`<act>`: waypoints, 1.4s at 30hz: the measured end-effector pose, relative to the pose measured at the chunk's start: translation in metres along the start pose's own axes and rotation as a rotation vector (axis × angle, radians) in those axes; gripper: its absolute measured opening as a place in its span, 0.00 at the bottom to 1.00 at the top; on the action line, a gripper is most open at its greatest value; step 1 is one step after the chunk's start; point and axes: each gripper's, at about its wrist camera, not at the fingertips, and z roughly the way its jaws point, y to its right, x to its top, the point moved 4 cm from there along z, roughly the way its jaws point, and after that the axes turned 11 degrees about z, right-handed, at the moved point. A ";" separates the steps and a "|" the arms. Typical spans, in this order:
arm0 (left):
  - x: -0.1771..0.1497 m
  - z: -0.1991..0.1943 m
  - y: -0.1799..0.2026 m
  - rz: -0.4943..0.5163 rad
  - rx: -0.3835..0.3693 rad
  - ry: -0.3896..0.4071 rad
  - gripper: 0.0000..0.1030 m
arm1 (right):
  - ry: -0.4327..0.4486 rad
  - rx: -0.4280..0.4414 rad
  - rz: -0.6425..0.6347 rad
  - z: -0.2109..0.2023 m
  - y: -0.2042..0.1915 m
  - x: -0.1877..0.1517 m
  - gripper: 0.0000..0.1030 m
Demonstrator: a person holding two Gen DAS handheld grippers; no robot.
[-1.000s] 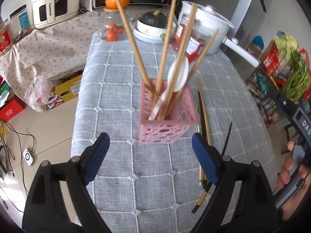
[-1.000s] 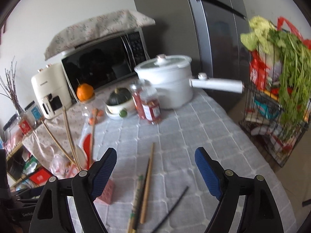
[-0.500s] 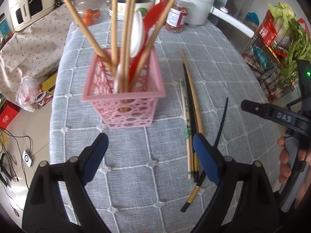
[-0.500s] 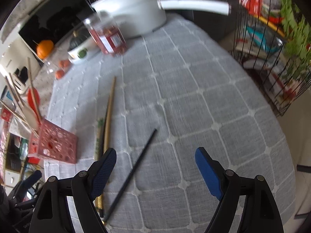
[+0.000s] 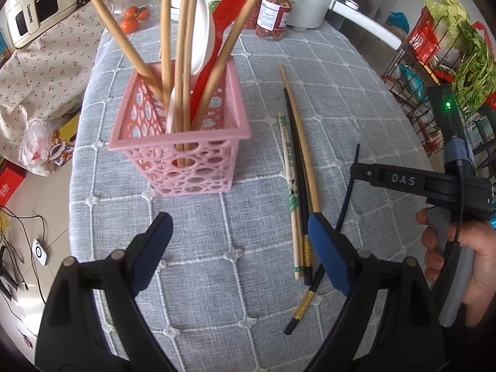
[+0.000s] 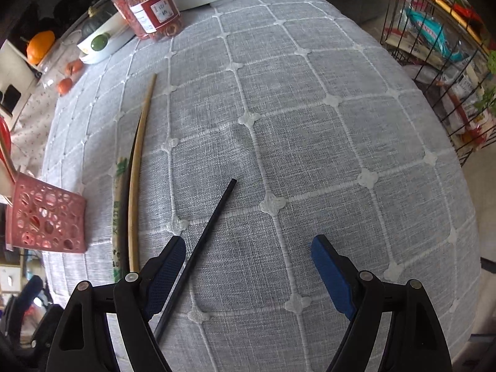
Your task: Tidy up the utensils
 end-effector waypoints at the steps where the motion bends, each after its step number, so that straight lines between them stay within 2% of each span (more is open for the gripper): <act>1: 0.000 -0.001 0.001 0.006 -0.003 0.002 0.86 | 0.003 -0.006 -0.014 0.000 -0.003 -0.002 0.81; 4: -0.001 -0.001 0.003 0.023 -0.004 0.004 0.86 | 0.007 -0.013 -0.050 0.001 -0.017 -0.008 0.75; 6: -0.001 -0.002 0.005 0.034 -0.004 0.007 0.86 | 0.034 -0.060 -0.100 0.001 -0.028 -0.015 0.69; 7: -0.001 -0.003 0.007 0.040 -0.002 0.010 0.86 | 0.044 -0.067 -0.125 0.001 -0.032 -0.019 0.58; 9: -0.001 -0.003 0.010 0.053 0.001 0.014 0.86 | 0.058 -0.078 -0.187 0.000 -0.043 -0.027 0.46; 11: 0.000 -0.003 0.013 0.066 0.003 0.016 0.86 | 0.062 -0.044 -0.233 -0.001 -0.052 -0.034 0.24; 13: 0.000 -0.003 0.019 0.086 0.001 0.019 0.86 | 0.055 -0.015 -0.284 -0.003 -0.057 -0.037 0.19; 16: 0.003 -0.004 0.030 0.121 -0.013 0.032 0.86 | 0.036 0.021 -0.266 -0.004 -0.046 -0.033 0.10; 19: 0.008 -0.005 0.042 0.155 -0.023 0.046 0.85 | 0.021 0.041 -0.211 -0.010 -0.024 -0.022 0.06; 21: 0.014 -0.001 0.055 0.193 -0.024 0.047 0.80 | 0.023 0.055 -0.164 -0.015 -0.008 -0.011 0.06; 25: 0.032 0.015 0.073 0.237 -0.016 0.030 0.62 | 0.047 0.111 -0.076 -0.034 0.024 0.010 0.06; 26: 0.038 0.021 0.076 0.234 -0.019 0.021 0.55 | 0.054 0.124 -0.059 -0.038 0.029 0.014 0.06; 30: 0.070 0.049 0.082 0.191 -0.027 0.001 0.43 | 0.074 0.177 -0.006 -0.051 0.049 0.031 0.06; 35: 0.111 0.085 0.073 0.130 0.049 -0.014 0.29 | 0.080 0.225 0.017 -0.054 0.053 0.041 0.06; 42: 0.153 0.122 0.060 0.093 0.136 -0.034 0.26 | 0.073 0.270 0.032 -0.053 0.054 0.047 0.06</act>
